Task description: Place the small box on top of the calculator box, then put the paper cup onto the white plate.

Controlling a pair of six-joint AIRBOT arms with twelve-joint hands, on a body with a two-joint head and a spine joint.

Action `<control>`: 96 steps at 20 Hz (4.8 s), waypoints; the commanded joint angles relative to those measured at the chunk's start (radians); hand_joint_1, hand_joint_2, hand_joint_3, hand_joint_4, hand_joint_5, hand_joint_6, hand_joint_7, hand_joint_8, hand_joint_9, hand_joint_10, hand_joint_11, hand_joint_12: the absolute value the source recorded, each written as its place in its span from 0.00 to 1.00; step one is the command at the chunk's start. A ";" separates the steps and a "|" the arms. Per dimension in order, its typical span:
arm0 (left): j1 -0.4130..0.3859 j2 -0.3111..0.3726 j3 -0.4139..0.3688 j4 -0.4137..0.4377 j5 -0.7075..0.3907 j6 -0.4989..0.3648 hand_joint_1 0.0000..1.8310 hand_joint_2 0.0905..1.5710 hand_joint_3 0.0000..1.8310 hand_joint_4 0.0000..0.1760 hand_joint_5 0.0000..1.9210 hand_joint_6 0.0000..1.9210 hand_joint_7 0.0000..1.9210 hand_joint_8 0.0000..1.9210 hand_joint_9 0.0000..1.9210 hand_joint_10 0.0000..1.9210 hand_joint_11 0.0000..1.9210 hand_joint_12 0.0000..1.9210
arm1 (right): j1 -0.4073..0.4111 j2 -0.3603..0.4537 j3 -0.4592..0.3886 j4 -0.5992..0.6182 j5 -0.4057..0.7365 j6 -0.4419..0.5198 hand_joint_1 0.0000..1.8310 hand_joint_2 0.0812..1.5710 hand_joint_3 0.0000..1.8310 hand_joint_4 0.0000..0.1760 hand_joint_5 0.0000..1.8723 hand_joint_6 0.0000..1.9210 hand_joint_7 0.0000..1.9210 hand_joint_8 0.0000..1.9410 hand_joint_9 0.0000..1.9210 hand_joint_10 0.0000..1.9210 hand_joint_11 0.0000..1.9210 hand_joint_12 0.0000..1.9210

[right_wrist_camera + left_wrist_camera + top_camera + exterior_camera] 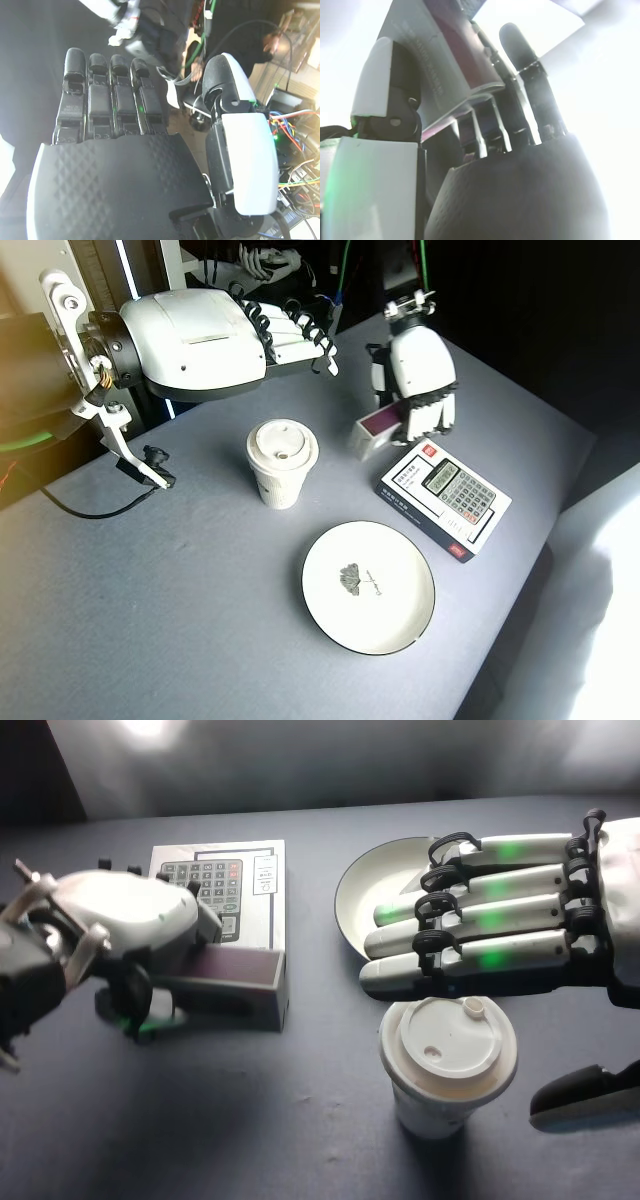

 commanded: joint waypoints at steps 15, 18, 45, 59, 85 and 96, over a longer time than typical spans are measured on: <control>-0.071 -0.140 0.351 0.151 0.235 -0.083 0.66 0.73 0.00 0.00 0.42 0.56 0.49 0.64 0.40 0.45 0.17 0.71 | 0.070 0.085 -0.111 0.155 -0.250 -0.042 0.18 0.80 0.00 0.00 0.14 0.00 0.13 0.00 0.13 0.00 0.00 0.44; -0.071 -0.154 0.390 0.187 0.235 -0.121 0.66 0.73 0.00 0.00 0.43 0.55 0.48 0.65 0.39 0.45 0.18 0.70 | 0.069 0.085 -0.112 0.154 -0.263 -0.063 0.19 0.79 0.00 0.00 0.15 0.00 0.15 0.00 0.15 0.01 0.00 0.46; -0.065 -0.151 0.413 0.209 0.234 -0.159 0.57 0.70 0.00 0.00 0.31 0.00 0.36 0.02 0.26 0.19 0.00 0.65 | 0.068 0.102 -0.135 0.086 -0.361 0.009 0.17 0.80 0.00 0.00 0.14 0.00 0.13 0.00 0.13 0.00 0.00 0.44; -0.105 -0.056 0.308 0.367 0.195 -0.282 0.30 0.60 0.00 0.00 0.03 0.00 0.09 0.00 0.09 0.00 0.00 0.26 | 0.090 0.090 -0.119 0.093 -0.305 -0.004 0.21 0.78 0.00 0.00 0.13 0.00 0.12 0.00 0.12 0.00 0.00 0.40; 0.146 0.396 -0.059 2.099 -0.076 -1.783 0.15 0.55 0.00 0.00 0.01 0.00 0.02 0.00 0.03 0.00 0.00 0.14 | 0.025 -0.127 -0.031 0.014 -0.460 0.179 0.64 0.51 0.00 0.00 0.00 0.00 0.00 0.00 0.00 0.00 0.00 0.00; -0.036 0.382 -0.061 2.665 0.065 -2.256 0.20 0.55 0.00 0.00 0.04 0.00 0.07 0.00 0.07 0.00 0.00 0.24 | 0.015 -0.201 0.025 0.014 -0.479 0.222 0.66 0.53 0.00 0.00 0.00 0.00 0.00 0.00 0.00 0.00 0.00 0.00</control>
